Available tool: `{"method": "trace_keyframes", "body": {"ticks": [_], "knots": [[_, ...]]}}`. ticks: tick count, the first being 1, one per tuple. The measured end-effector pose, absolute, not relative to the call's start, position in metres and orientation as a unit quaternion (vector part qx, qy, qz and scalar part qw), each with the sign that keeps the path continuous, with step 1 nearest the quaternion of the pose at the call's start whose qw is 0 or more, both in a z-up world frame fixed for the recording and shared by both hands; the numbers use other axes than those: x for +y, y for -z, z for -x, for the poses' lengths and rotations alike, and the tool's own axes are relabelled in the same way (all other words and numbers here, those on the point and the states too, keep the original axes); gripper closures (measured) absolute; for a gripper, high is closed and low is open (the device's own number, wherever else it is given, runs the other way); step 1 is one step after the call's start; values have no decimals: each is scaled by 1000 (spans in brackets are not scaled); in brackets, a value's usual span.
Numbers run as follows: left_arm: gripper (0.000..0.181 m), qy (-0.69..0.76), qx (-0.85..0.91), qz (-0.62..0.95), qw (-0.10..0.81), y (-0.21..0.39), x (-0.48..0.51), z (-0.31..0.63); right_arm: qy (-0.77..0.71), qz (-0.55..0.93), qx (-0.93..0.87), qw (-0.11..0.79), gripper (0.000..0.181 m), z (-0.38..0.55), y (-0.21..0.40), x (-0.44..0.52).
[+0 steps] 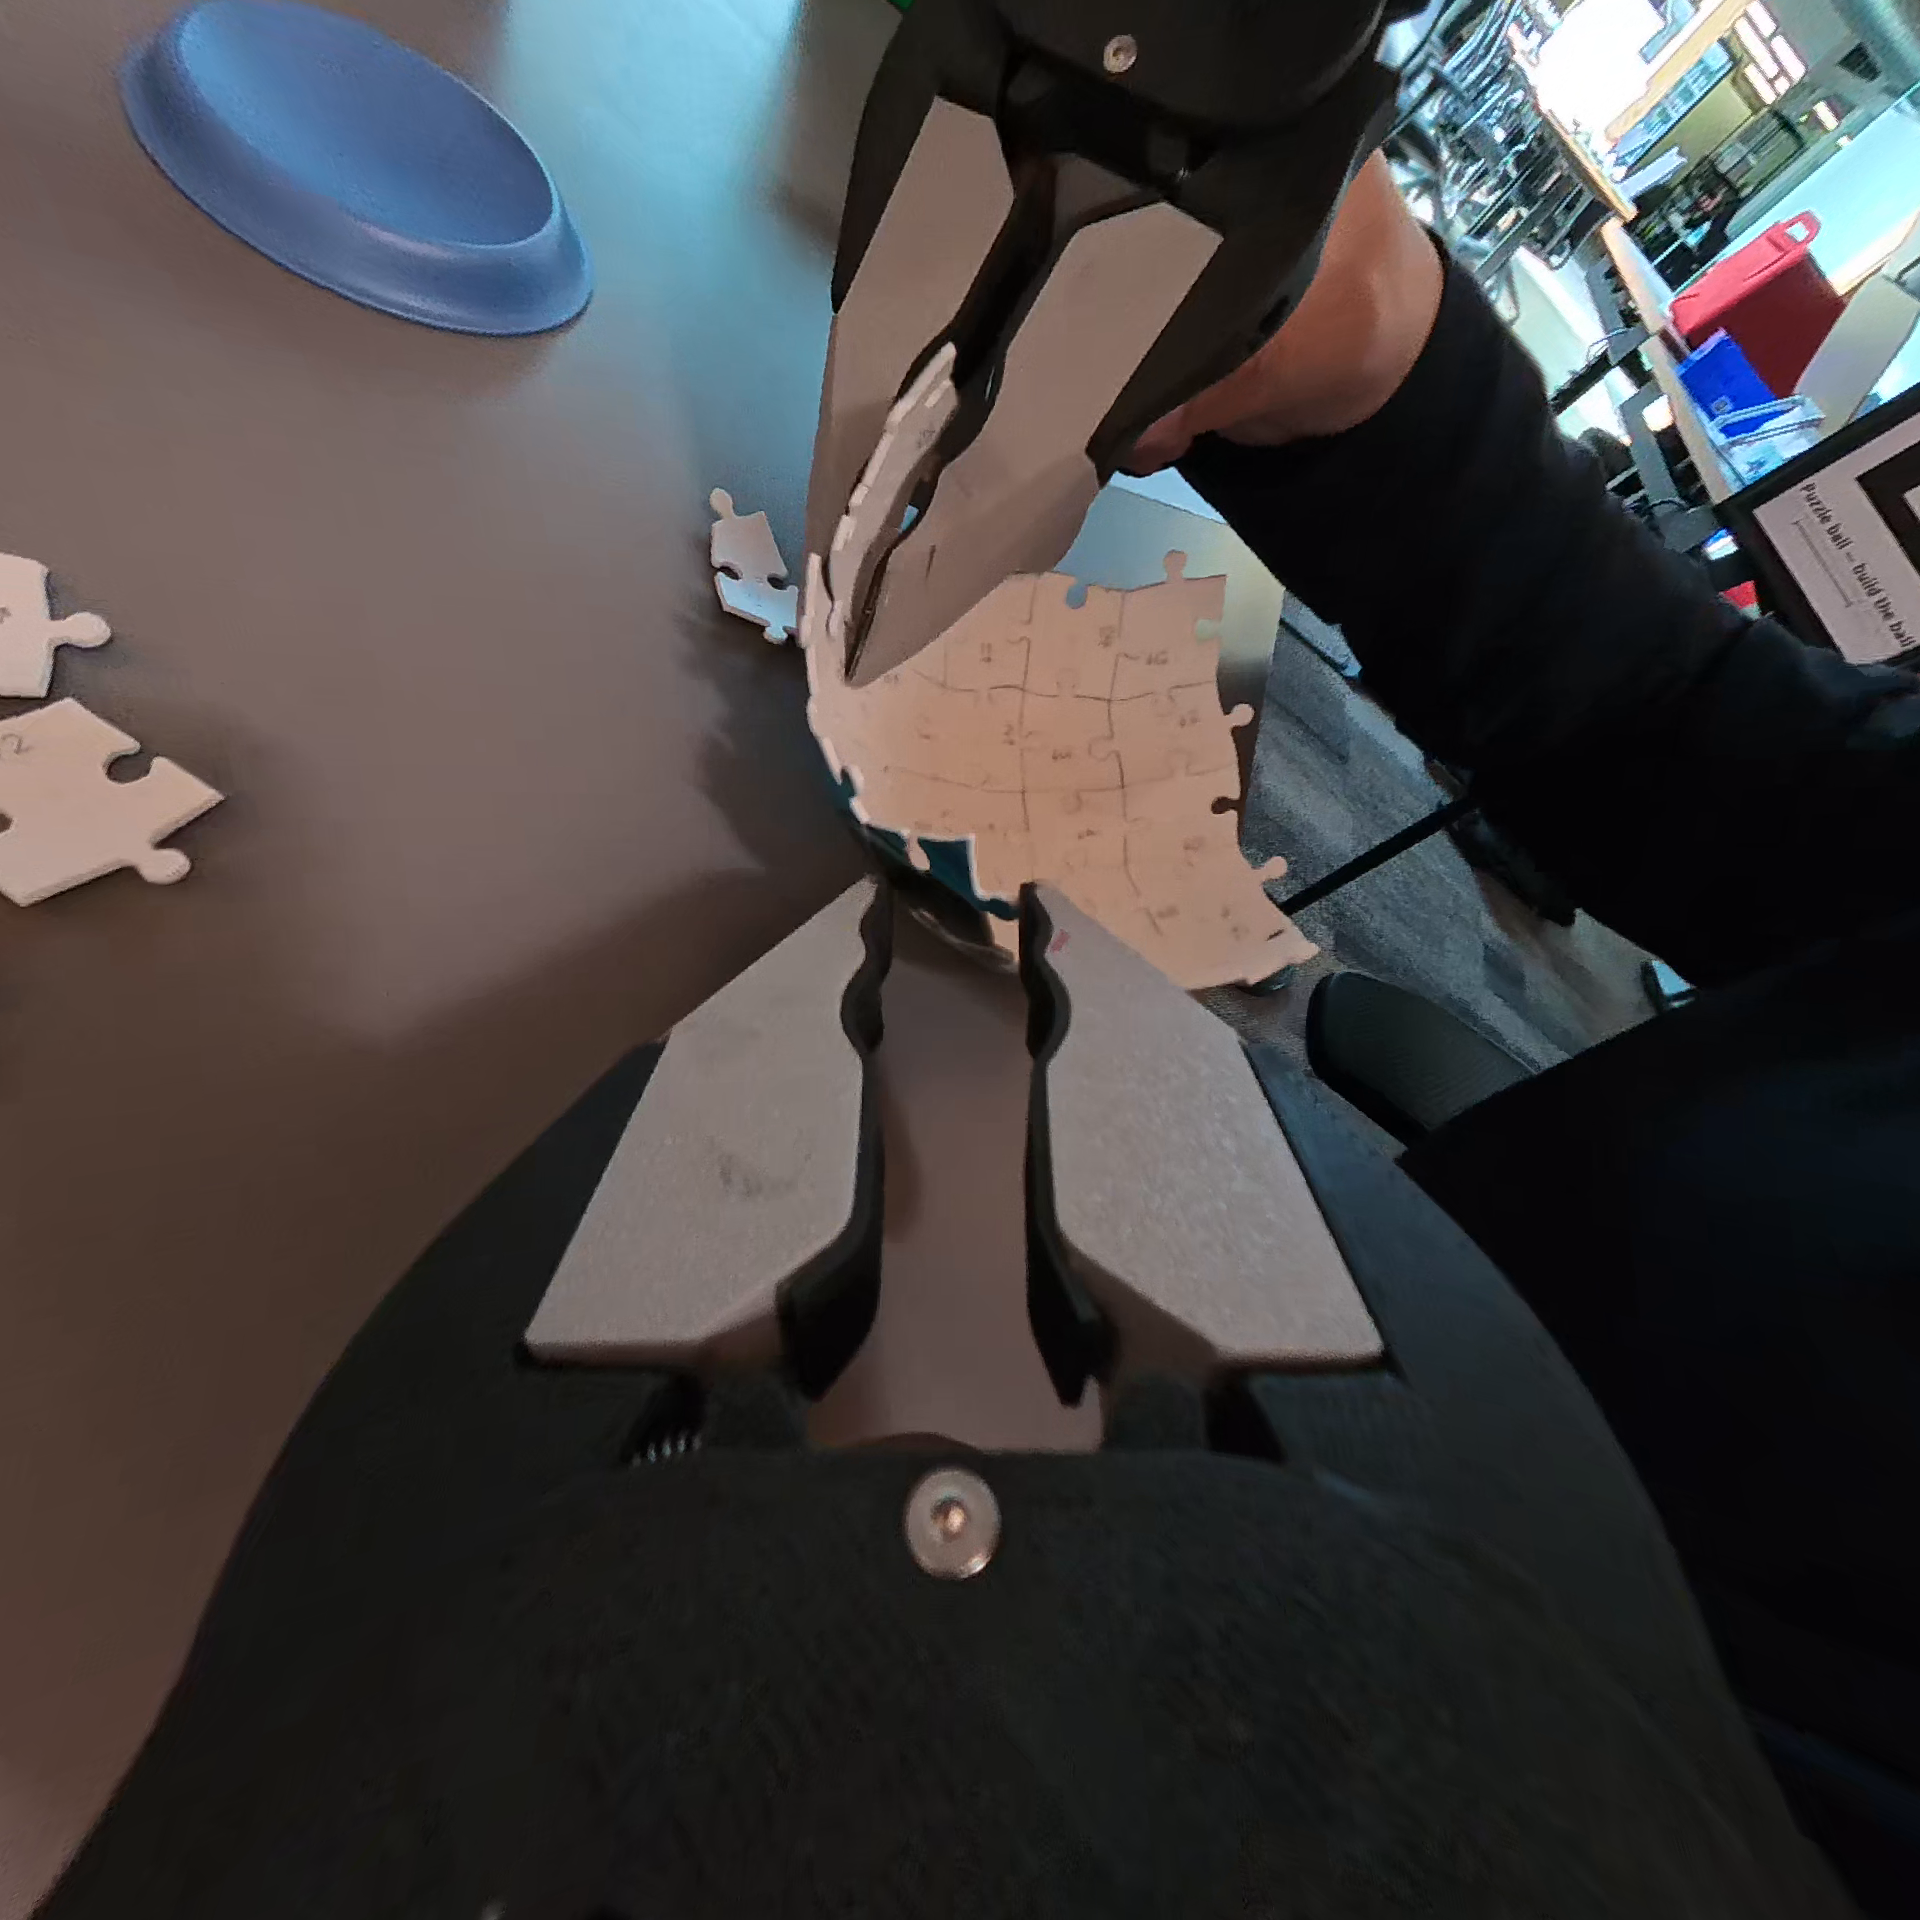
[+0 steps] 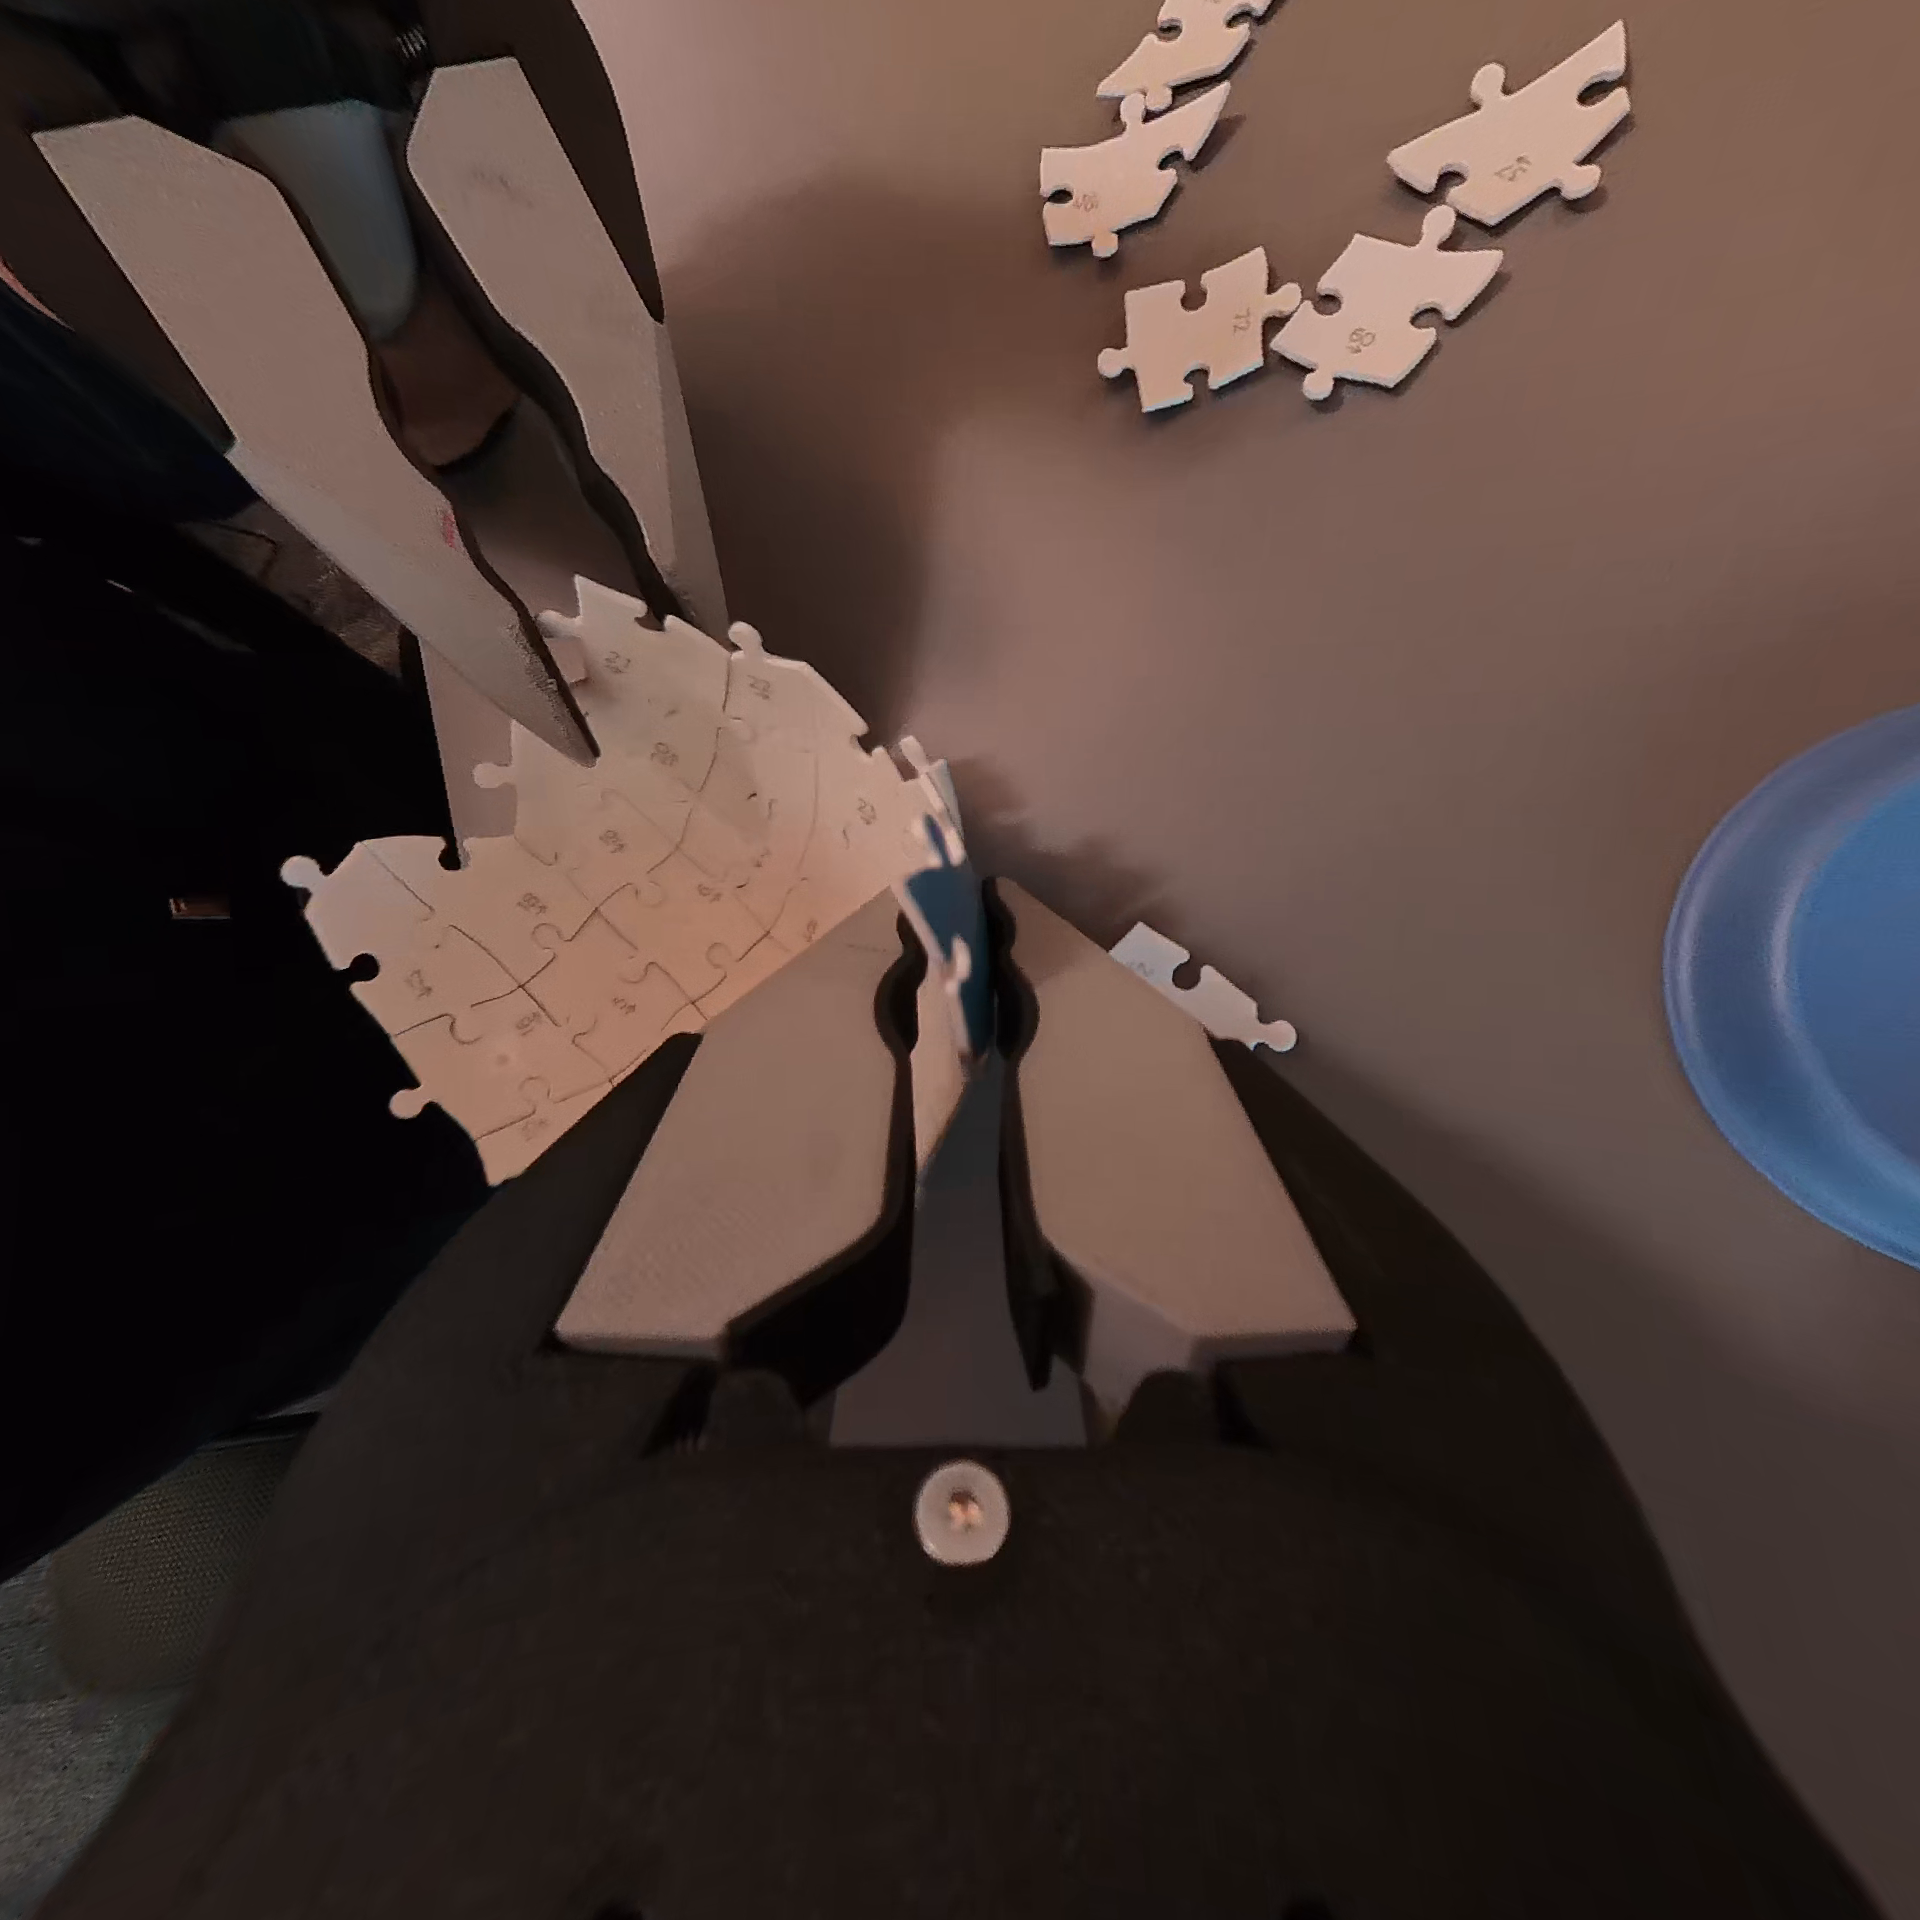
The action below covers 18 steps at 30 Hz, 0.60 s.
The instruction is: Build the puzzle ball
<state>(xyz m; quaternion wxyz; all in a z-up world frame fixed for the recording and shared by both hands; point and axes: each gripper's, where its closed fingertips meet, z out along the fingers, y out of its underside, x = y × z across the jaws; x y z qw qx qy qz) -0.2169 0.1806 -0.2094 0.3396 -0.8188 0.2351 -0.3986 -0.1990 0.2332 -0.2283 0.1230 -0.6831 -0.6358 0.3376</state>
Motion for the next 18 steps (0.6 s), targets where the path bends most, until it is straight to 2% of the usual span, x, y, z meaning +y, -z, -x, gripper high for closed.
{"method": "trace_keyframes", "body": {"ticks": [6,18], "knots": [[171,352,253,832,347,215,187,220,-344,680,-639,105,169,193,228,229],[172,329,283,830,351,211,186,214,-292,657,-691,84,166,176,219,228]]}}
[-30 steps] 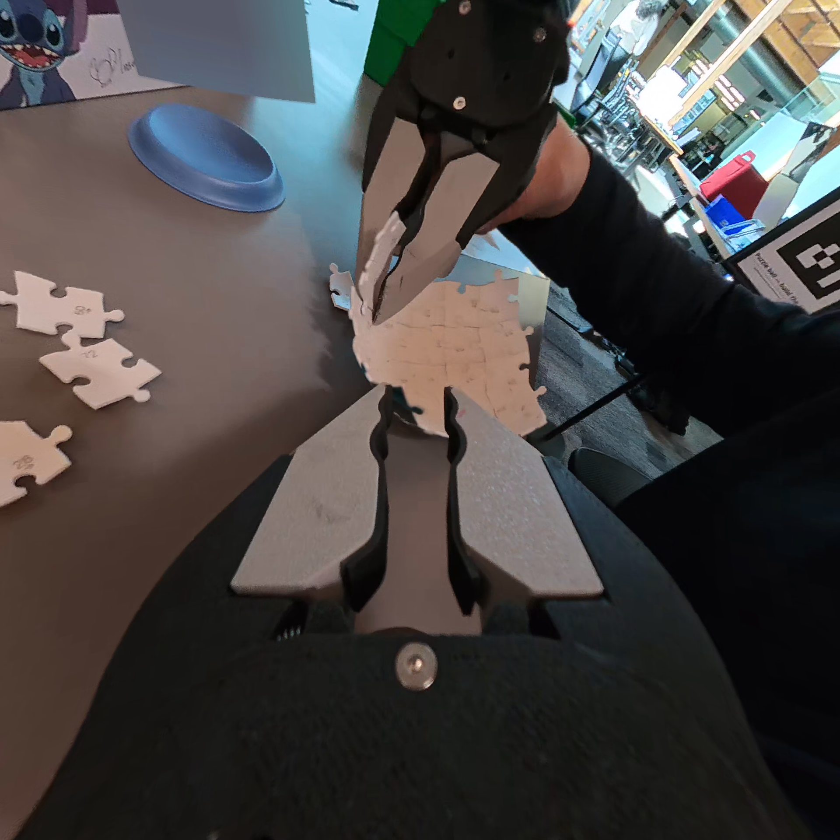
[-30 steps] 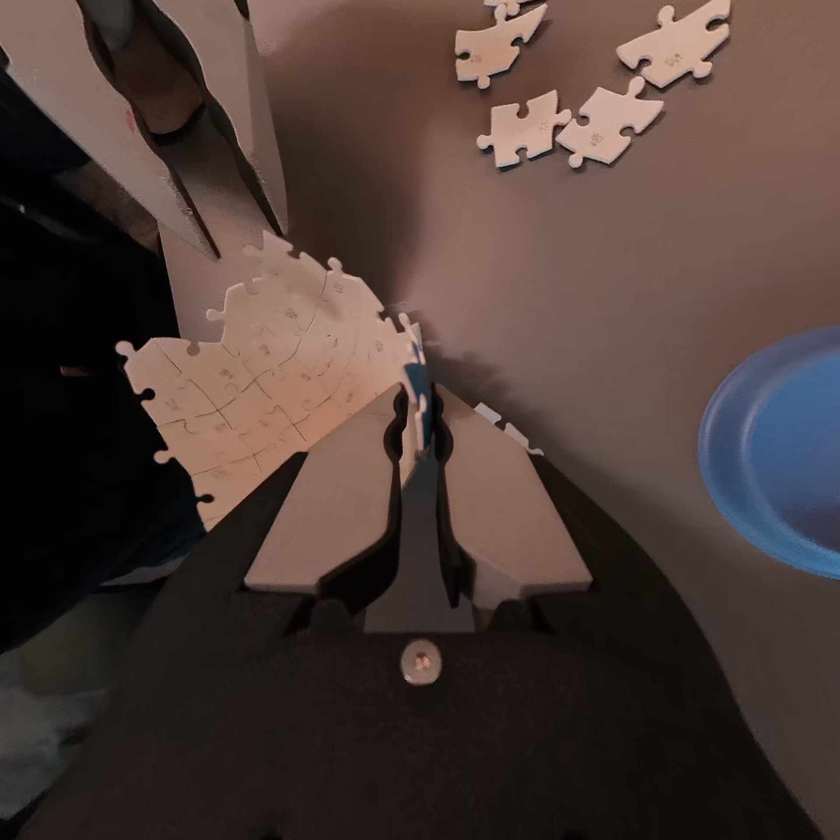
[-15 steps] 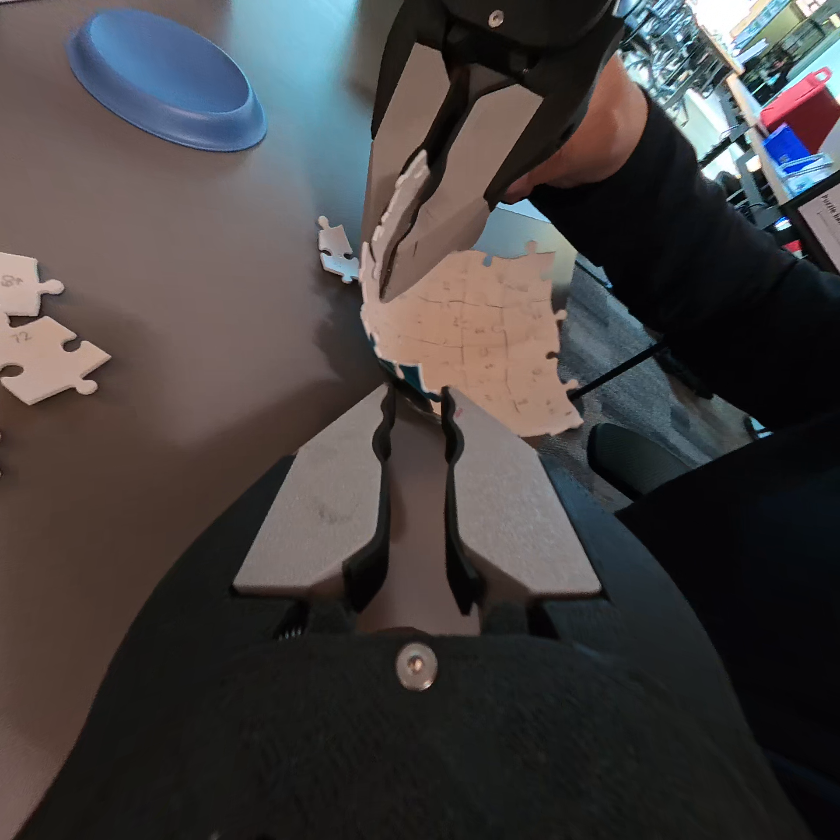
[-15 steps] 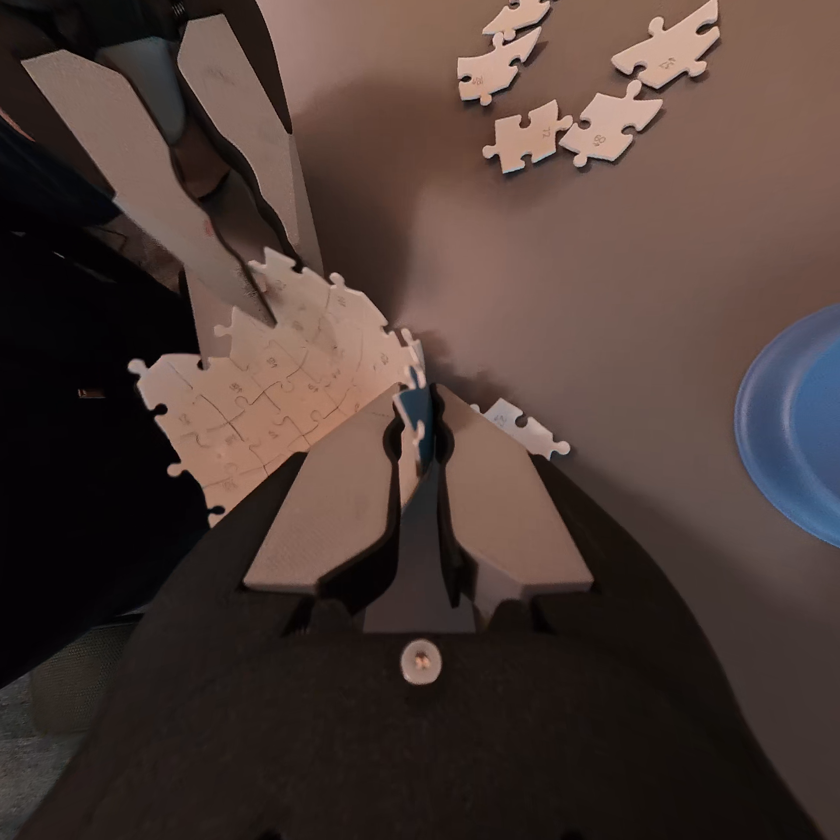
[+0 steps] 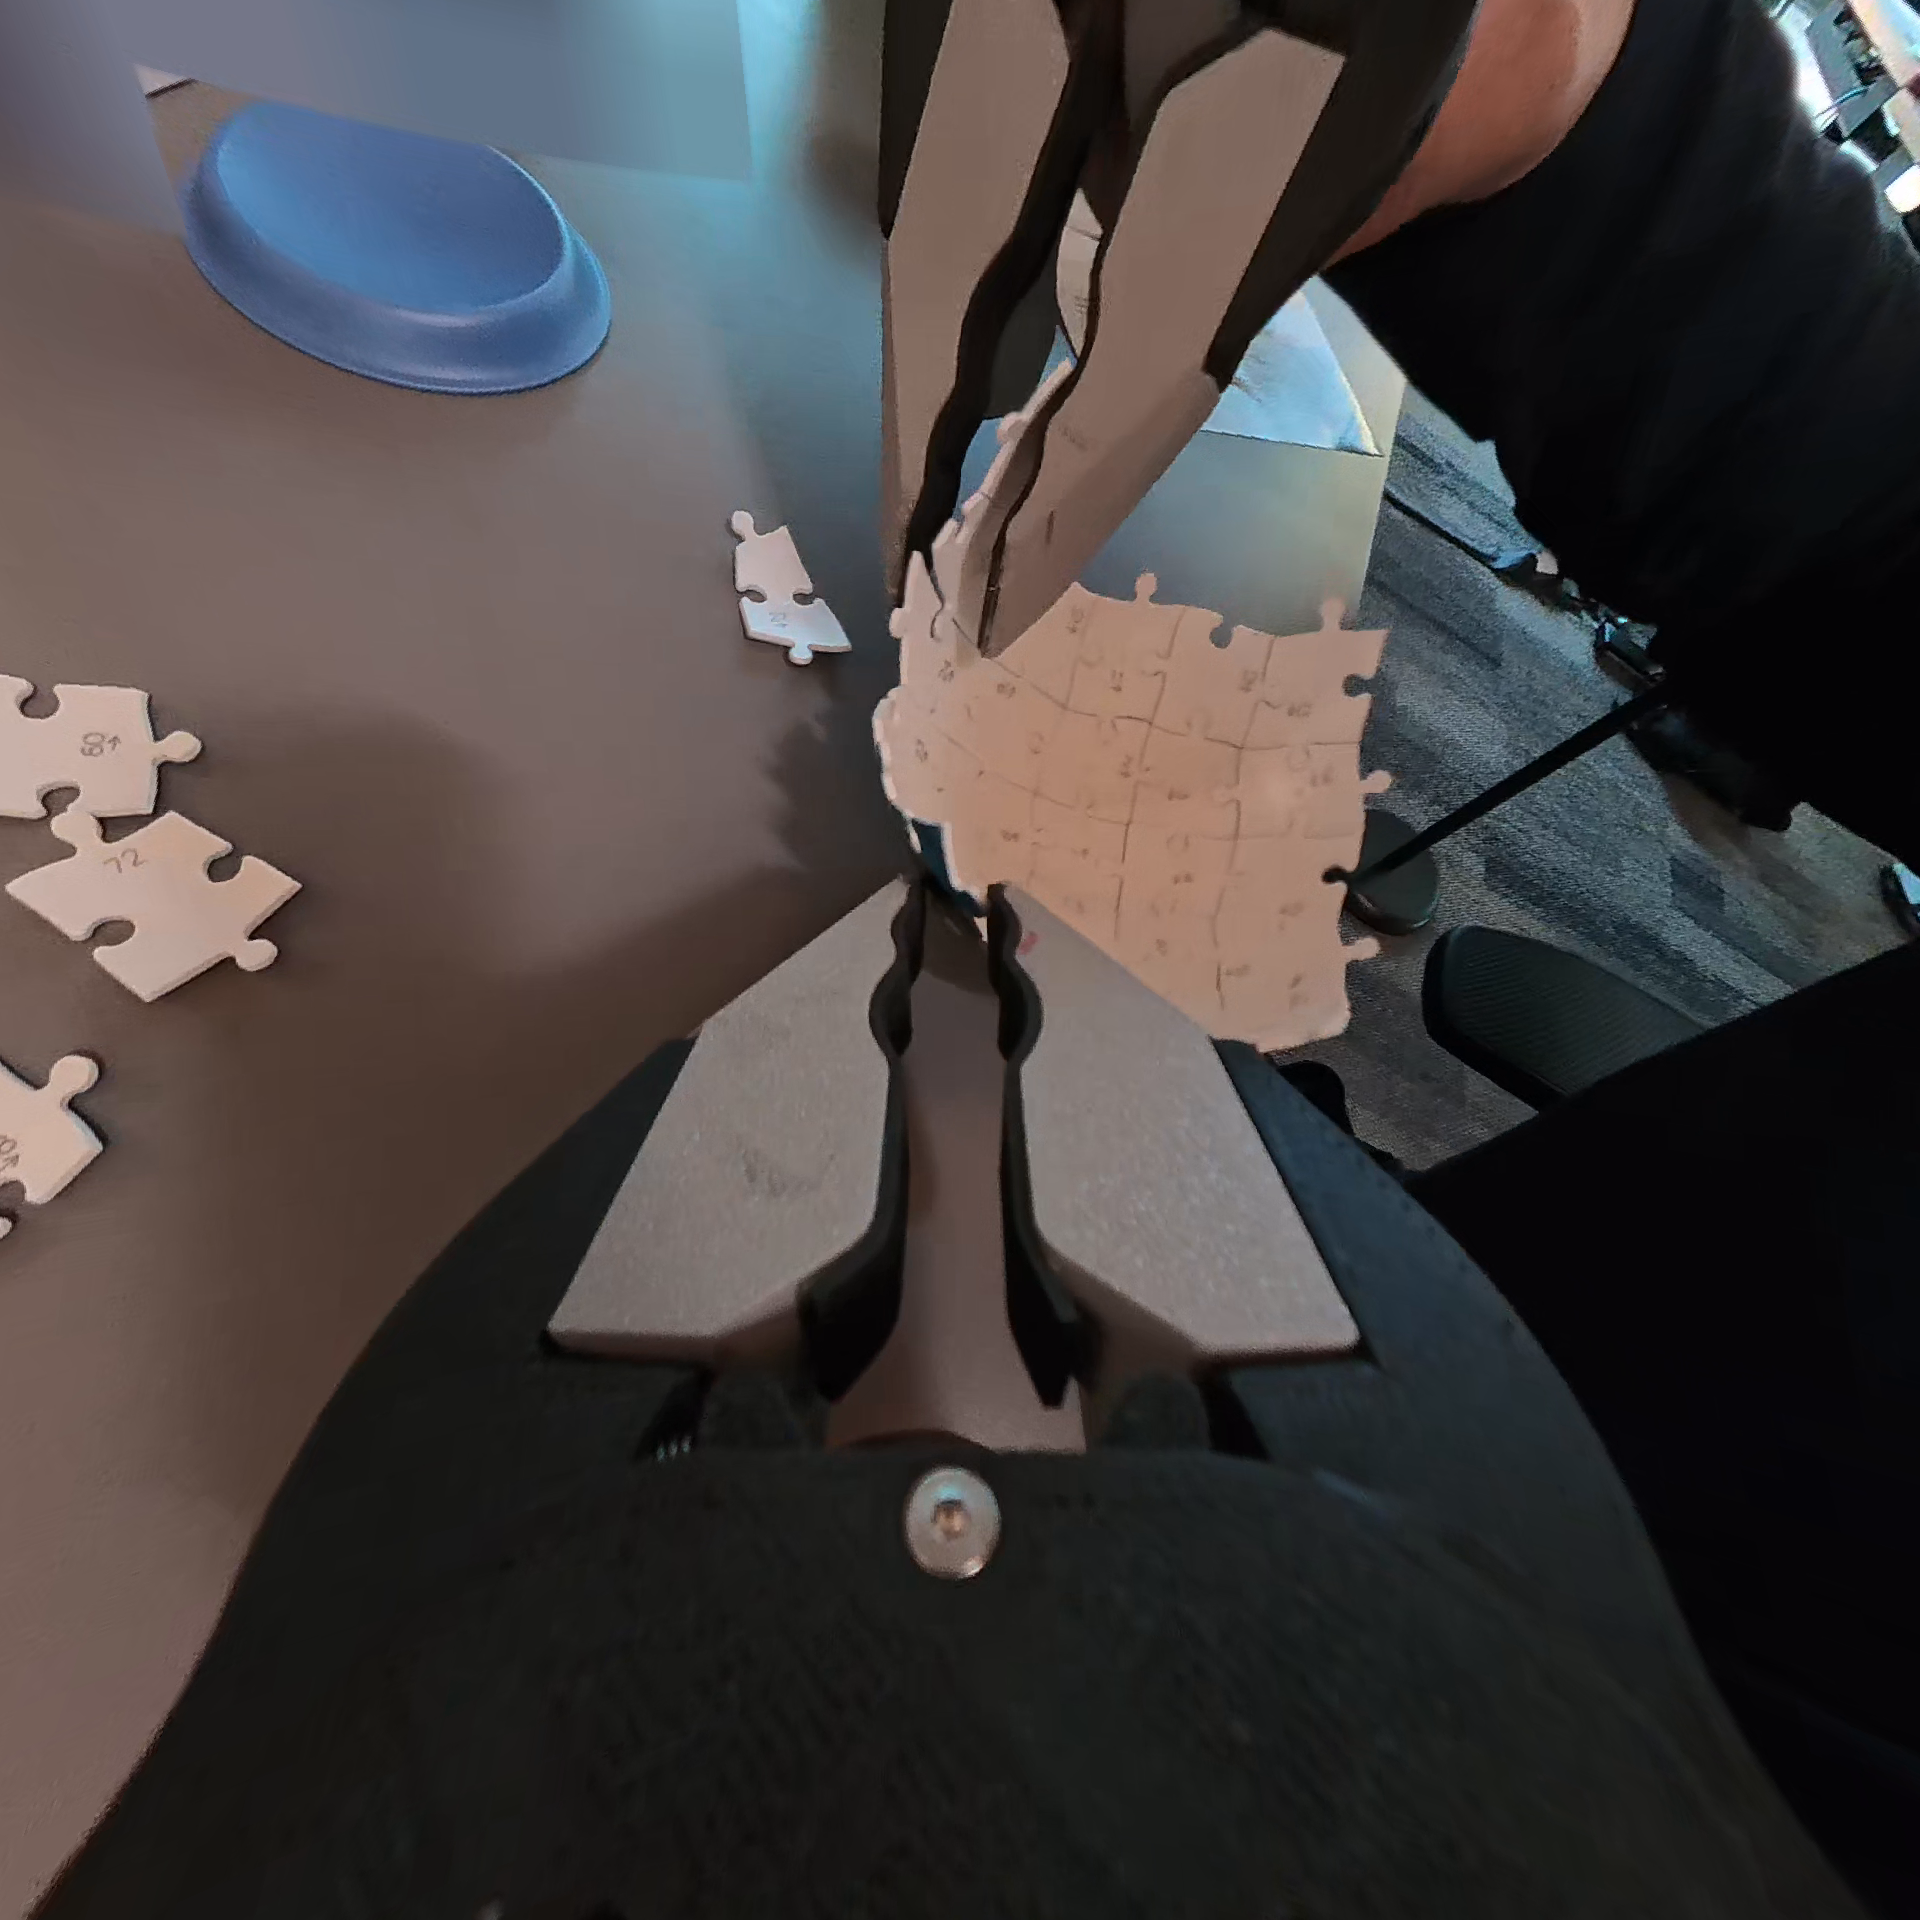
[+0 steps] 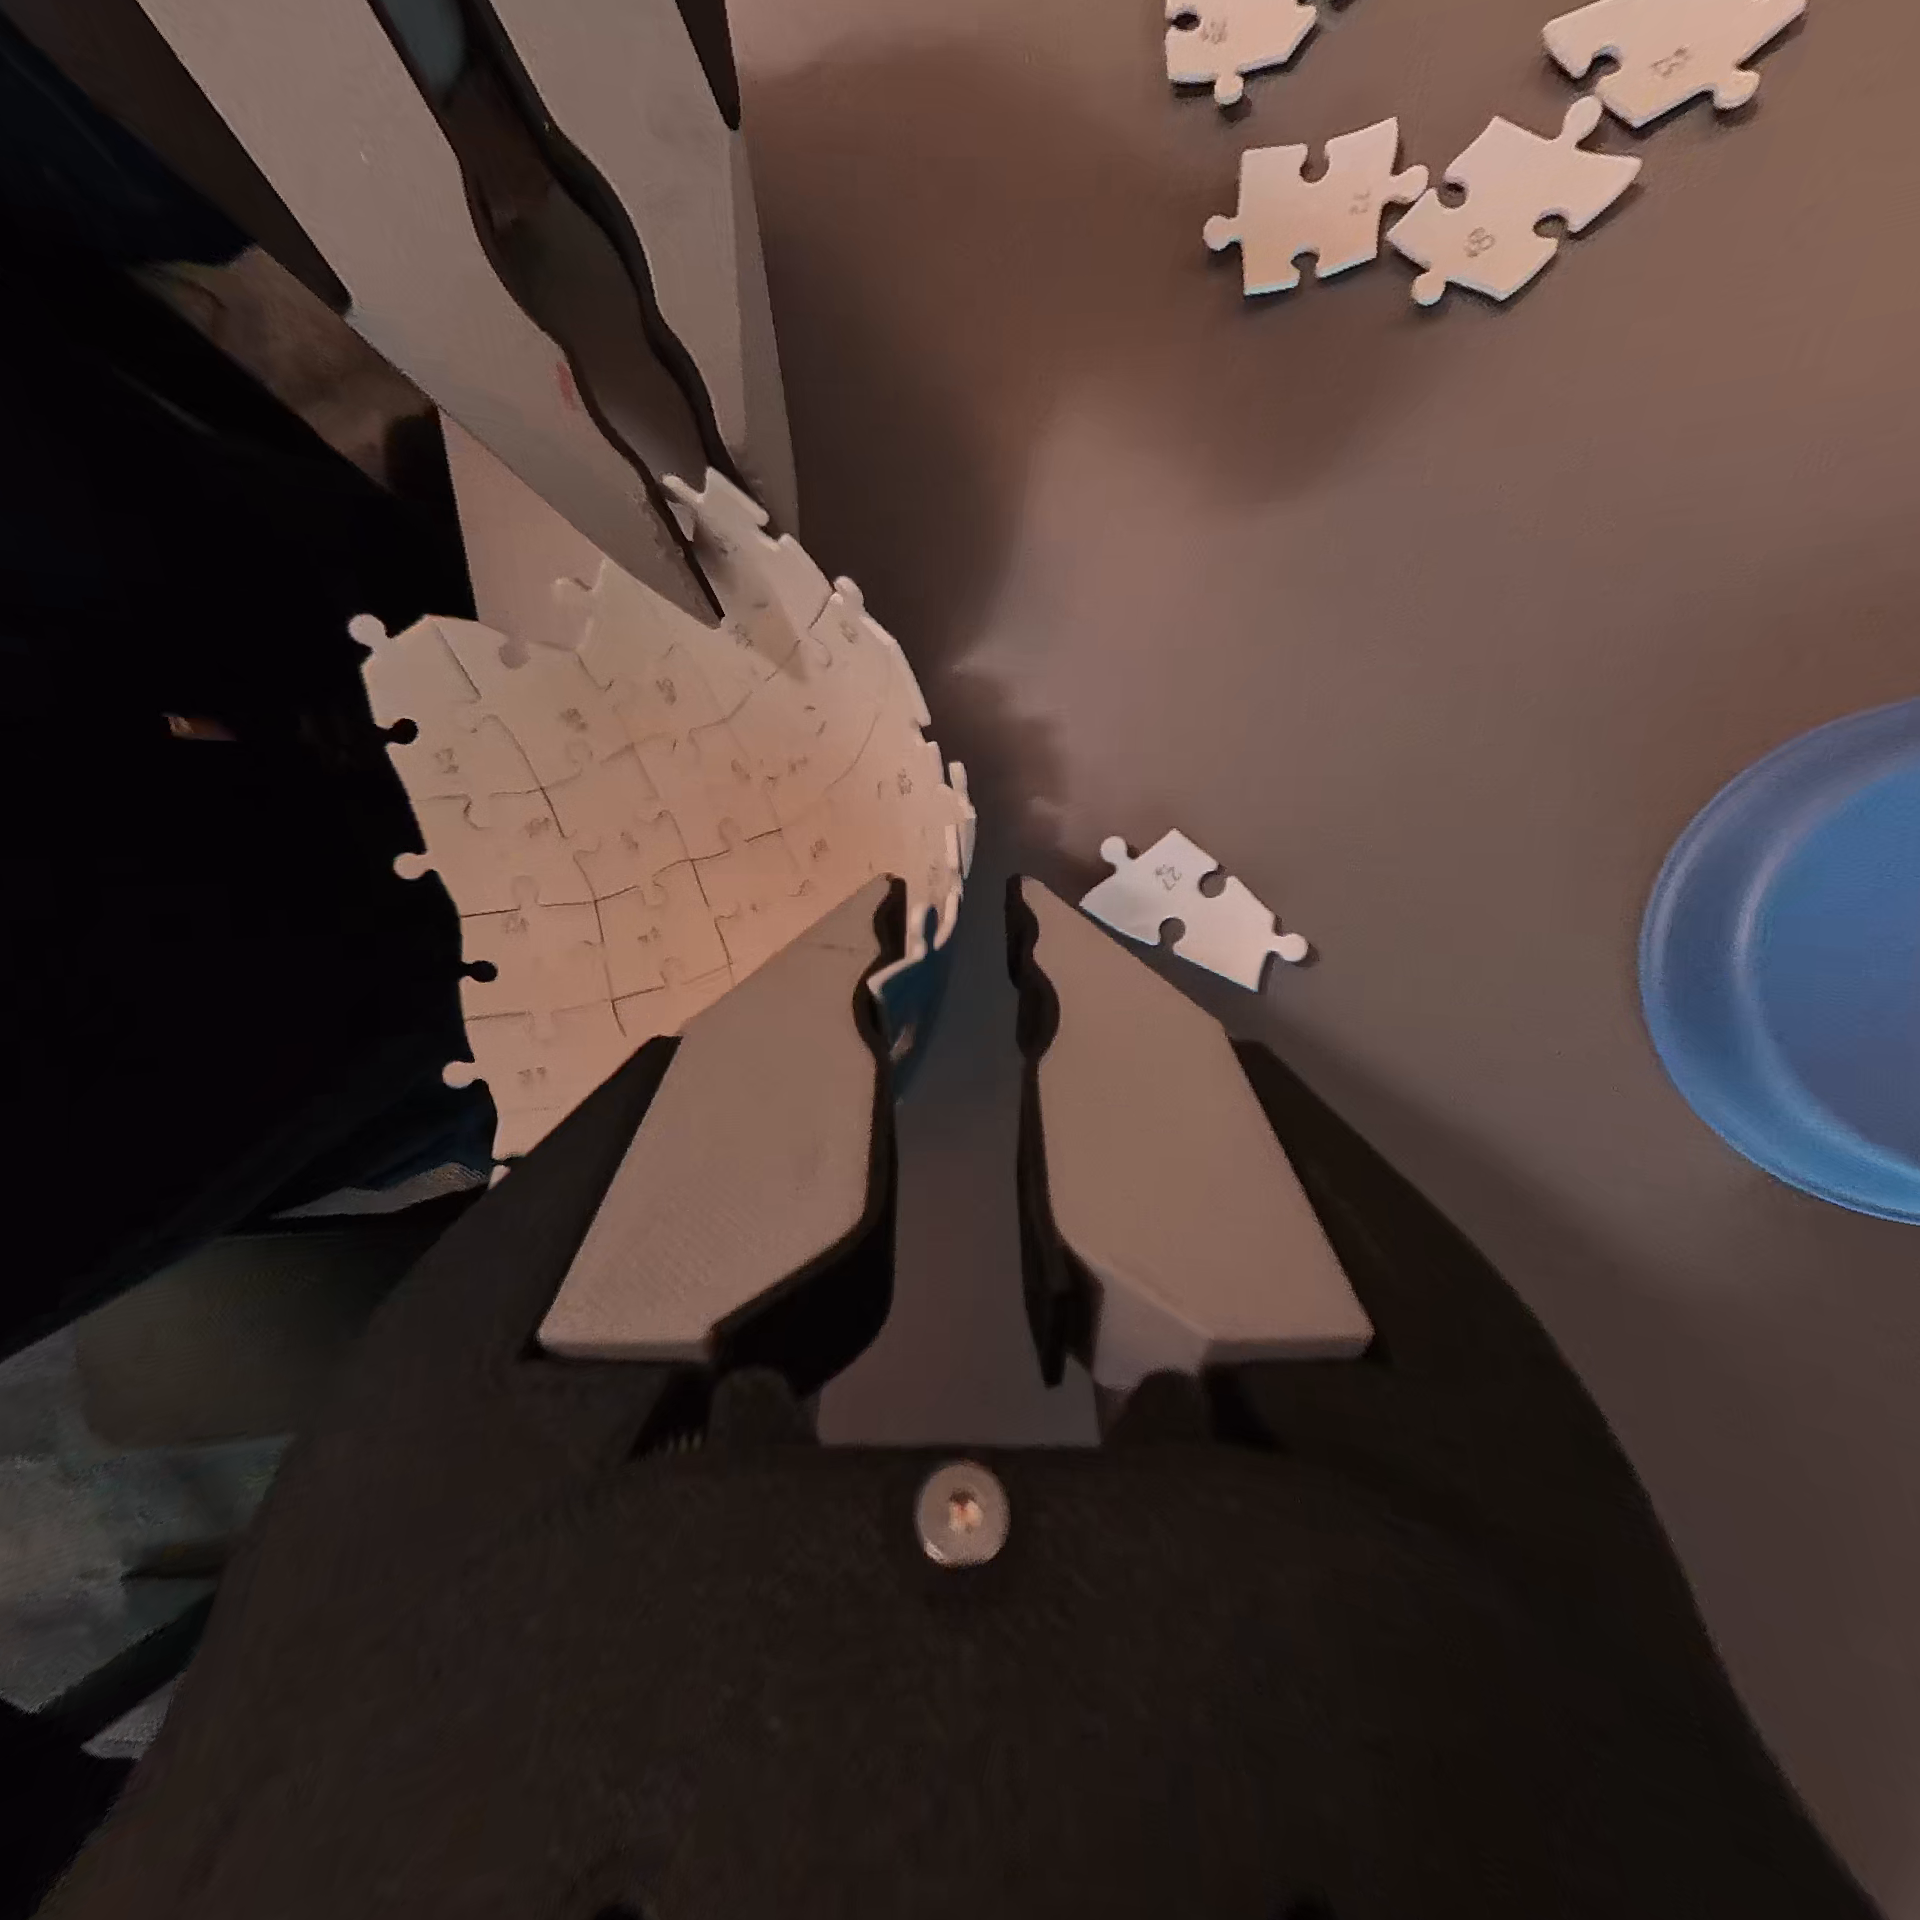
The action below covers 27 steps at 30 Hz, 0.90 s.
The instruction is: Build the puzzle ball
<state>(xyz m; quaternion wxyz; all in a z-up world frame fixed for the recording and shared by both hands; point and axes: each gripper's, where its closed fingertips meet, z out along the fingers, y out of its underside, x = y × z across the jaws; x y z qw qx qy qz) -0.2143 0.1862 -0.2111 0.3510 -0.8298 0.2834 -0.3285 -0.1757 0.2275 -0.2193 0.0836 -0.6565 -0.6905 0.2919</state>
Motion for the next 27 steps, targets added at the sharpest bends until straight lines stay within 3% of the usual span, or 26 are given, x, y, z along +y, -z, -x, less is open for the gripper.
{"method": "trace_keyframes", "body": {"ticks": [8,27], "knots": [[171,307,303,828,358,206,186,212,-247,649,-715,82,180,174,217,228],[171,316,310,815,373,200,188,216,-314,688,-648,85,181,183,221,230]]}}
